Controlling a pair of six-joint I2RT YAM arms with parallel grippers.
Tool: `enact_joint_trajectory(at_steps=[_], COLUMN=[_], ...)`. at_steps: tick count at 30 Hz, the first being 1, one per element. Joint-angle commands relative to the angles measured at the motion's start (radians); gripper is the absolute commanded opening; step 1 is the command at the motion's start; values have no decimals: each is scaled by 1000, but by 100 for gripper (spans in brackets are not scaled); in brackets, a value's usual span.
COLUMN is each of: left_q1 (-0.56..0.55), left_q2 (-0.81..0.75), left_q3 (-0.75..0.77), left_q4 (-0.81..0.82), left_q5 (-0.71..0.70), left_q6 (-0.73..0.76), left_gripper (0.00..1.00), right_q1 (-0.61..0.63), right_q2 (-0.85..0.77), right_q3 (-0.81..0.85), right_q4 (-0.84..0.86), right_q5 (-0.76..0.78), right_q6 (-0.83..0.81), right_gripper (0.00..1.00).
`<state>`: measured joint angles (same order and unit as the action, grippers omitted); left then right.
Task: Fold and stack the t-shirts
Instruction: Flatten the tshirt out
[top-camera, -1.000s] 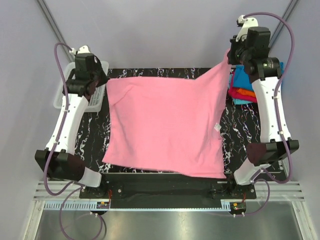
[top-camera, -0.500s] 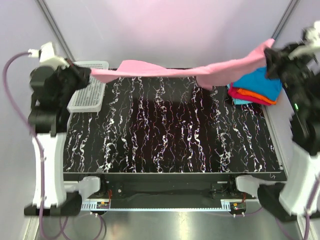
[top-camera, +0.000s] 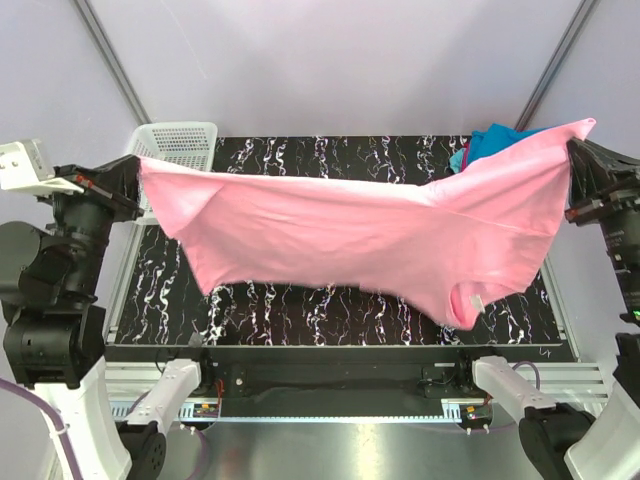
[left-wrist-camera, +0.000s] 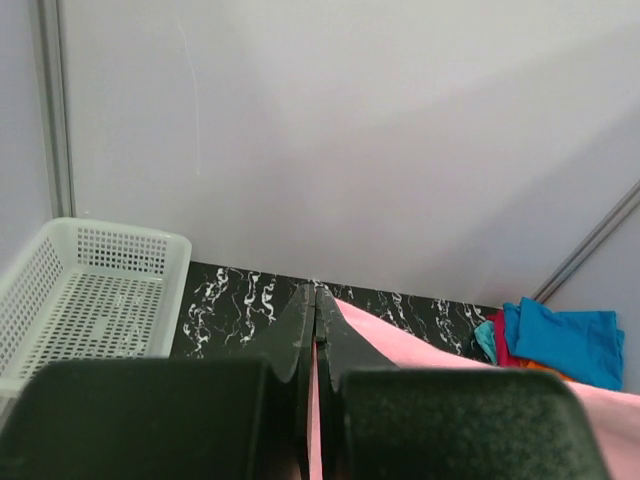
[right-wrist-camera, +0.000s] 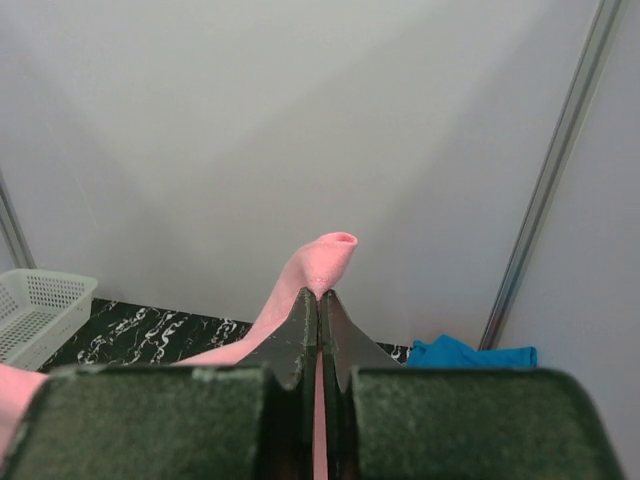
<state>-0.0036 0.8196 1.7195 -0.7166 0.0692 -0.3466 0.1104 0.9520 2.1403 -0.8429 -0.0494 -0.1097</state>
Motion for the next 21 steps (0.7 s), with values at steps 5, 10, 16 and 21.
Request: enact_joint_trajectory(at_steps=[5, 10, 16, 21], left_q1=[4, 4, 4, 2], left_q2=[235, 548, 877, 1099], left_q3=[-95, -84, 48, 150], left_q4=[123, 209, 216, 241], left_q5=[-66, -97, -112, -88], left_q6=[14, -25, -120, -135], left_gripper=[0, 0, 0, 0], right_q1=[-3, -5, -18, -44], right_q2=[141, 406, 747, 935], right_q3=[-226, -350, -320, -255], right_q4=[201, 376, 508, 547], right_q5=[-23, -29, -79, -159], right_q6=[-41, -36, -4, -2], right_gripper=[0, 0, 0, 0])
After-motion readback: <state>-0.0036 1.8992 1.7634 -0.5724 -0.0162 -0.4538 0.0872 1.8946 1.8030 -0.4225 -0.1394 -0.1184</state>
